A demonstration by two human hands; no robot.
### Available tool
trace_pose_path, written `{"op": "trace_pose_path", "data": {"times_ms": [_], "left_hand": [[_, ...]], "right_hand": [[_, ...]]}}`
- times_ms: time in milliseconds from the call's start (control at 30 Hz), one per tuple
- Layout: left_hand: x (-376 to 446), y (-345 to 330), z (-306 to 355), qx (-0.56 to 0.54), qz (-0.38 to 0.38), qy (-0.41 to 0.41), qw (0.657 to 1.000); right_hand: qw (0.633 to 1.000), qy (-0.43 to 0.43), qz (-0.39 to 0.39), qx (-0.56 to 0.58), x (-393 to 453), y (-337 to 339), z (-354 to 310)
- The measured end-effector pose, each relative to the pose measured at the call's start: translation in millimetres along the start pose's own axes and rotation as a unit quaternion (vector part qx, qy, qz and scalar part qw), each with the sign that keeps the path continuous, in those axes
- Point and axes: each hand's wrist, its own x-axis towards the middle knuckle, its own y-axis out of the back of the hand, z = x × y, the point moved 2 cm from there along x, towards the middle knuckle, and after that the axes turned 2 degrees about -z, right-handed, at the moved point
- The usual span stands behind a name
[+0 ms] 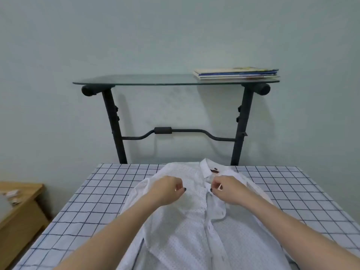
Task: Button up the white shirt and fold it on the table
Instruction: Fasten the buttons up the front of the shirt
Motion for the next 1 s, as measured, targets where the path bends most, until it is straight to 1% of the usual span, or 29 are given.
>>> {"op": "trace_pose_path", "data": {"times_ms": [67,267,333,400,467,567,633,733,800,867,1000], "left_hand": [[-2.1,-6.1,0.0,-0.005,-0.029,0.001,1.000],[-12.8,-29.9,0.9,-0.030,-0.097,-0.006,0.995],[-17.7,-40.8,2.9,-0.038,-0.116,-0.005,0.992],[-22.7,-50.5,5.7,-0.052,-0.124,-0.004,0.991],[-27.9,-61.5,8.6,-0.067,-0.131,-0.002,0.989],[-35.7,-76.6,16.3,-0.092,-0.132,0.005,0.987],[-38.1,-85.6,23.8,-0.096,-0.118,0.023,0.988],[-40.0,-96.5,35.6,-0.078,-0.095,0.069,0.990],[-43.0,-102.6,42.8,-0.062,-0.101,0.083,0.989],[-47.6,-106.2,48.8,-0.051,-0.108,0.081,0.989],[-59.8,-109.5,55.3,-0.052,-0.116,0.061,0.990]], "right_hand": [[1.000,-0.016,-0.019,0.000,-3.3,-6.2,0.8],[0.998,-0.024,-0.055,0.017,-19.4,-40.4,5.1],[0.996,-0.045,-0.069,0.019,-23.5,-56.5,11.1],[0.995,-0.065,-0.066,0.027,-27.3,-69.8,15.6],[0.995,-0.076,-0.031,0.048,-32.2,-77.9,17.0],[0.990,-0.081,0.071,0.092,-43.0,-83.3,15.5],[0.982,-0.090,0.107,0.124,-53.0,-89.4,14.8],[0.974,-0.115,0.083,0.176,-66.7,-104.0,17.5],[0.972,-0.125,0.066,0.189,-72.4,-109.7,20.5],[0.971,-0.126,0.053,0.199,-76.8,-111.3,22.9],[0.977,-0.124,0.012,0.176,-87.9,-112.8,24.7]]}}
